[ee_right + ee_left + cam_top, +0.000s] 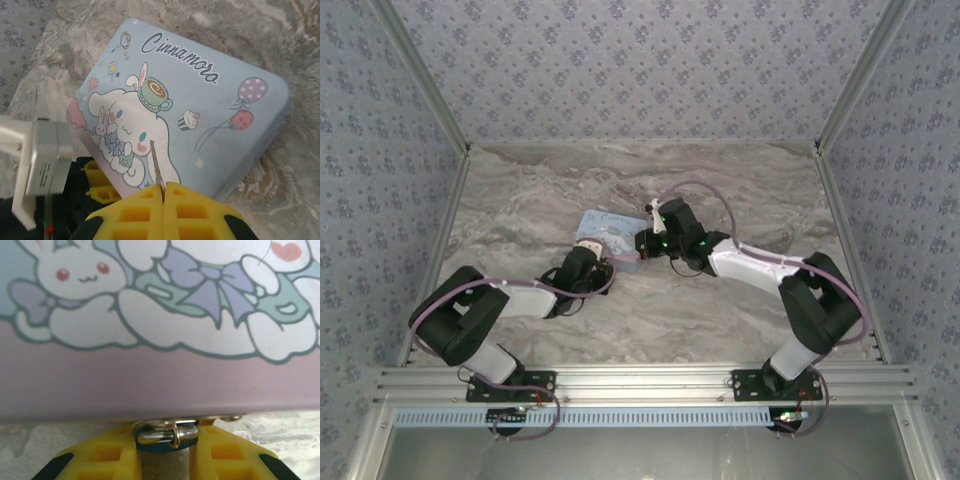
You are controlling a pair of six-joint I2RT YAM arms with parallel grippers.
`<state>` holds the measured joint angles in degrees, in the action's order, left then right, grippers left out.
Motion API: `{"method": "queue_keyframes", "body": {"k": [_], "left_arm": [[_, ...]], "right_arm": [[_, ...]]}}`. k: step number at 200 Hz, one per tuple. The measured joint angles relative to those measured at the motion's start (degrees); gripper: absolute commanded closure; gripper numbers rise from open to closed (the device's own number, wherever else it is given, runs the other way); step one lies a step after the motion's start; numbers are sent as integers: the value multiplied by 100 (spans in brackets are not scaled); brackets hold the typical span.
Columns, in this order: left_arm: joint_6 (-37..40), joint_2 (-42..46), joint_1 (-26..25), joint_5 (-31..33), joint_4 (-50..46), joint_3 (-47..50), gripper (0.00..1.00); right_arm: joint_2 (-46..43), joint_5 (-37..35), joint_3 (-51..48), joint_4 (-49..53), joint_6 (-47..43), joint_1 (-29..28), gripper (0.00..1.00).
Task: Unlock the padlock with the key
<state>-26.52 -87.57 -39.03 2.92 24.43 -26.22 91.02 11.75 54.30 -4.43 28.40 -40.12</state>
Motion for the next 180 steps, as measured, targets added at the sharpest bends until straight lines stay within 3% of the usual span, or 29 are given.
{"method": "queue_keyframes", "body": {"k": [77,180], "left_arm": [[-946,275,-17,-490,-739,-225,77],[-2065,769,-37,-798,-1292,-417,77]], "right_arm": [[-741,-87,-1740,-496,-706,-422,100],[-321,-50,-2002,-1556,-1613,-802,100]]}}
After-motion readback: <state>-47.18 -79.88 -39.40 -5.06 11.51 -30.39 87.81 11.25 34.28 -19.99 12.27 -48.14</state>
